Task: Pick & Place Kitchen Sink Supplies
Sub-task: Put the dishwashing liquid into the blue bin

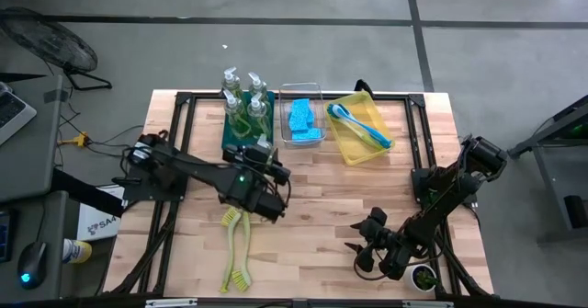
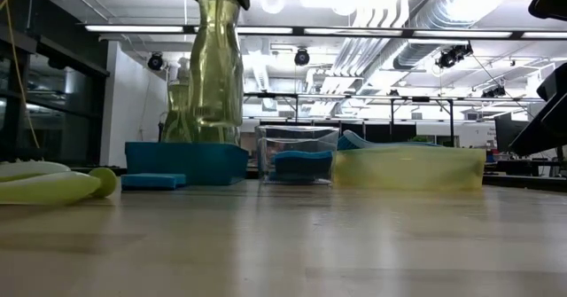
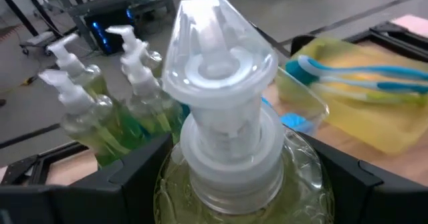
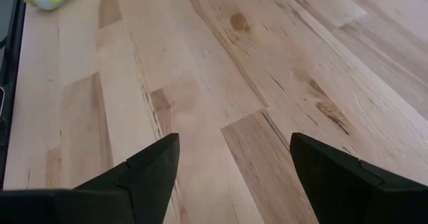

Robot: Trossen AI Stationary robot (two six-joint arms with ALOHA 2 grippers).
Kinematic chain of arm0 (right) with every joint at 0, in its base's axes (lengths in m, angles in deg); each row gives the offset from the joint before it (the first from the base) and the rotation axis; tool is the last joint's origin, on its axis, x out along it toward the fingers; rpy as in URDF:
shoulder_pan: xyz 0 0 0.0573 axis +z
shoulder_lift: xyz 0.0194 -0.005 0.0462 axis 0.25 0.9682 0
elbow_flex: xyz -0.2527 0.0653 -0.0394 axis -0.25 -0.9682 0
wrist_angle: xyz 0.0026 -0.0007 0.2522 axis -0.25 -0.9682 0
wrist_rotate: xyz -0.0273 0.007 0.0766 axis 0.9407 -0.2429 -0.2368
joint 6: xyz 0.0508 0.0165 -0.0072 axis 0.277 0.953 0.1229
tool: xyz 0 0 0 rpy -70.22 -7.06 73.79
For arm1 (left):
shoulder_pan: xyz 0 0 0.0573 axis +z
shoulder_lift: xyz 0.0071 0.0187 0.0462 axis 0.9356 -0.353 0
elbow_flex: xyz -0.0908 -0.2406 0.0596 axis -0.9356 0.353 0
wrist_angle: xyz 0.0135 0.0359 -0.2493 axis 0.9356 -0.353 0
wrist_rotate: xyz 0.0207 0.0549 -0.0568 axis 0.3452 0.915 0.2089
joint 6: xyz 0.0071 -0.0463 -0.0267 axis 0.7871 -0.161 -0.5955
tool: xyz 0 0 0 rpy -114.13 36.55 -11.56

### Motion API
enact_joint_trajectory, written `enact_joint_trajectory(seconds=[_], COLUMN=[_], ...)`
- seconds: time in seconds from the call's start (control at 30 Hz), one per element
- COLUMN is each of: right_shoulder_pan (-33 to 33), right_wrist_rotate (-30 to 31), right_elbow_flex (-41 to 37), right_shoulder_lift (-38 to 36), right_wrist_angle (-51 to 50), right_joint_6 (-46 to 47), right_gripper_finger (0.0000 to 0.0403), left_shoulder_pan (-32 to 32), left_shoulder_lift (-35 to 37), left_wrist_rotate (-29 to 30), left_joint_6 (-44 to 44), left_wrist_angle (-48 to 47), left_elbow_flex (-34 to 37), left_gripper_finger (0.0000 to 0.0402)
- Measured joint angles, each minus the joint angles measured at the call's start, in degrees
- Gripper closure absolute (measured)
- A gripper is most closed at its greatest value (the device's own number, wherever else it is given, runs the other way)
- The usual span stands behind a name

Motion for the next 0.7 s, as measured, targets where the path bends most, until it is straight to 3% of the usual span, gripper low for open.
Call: enact_joint_trajectory(seconds=[0.37,0.7], right_shoulder_pan=[0.0,0.0], right_wrist_rotate=[0.0,0.6], right_elbow_flex=[0.0,0.0], right_shoulder_lift=[0.0,0.0], right_wrist_angle=[-0.2,-0.4], right_joint_6=[0.5,0.7], right_gripper_finger=[0.0124,0.0124], left_shoulder_pan=[4.6,8.3], left_shoulder_lift=[5.7,6.5], left_wrist_rotate=[1.0,0.6], left_joint_6=[7.8,10.4], left_wrist_angle=[-0.2,-0.1], left_elbow_flex=[0.0,0.0], left_gripper_finger=[0.0123,0.0123])
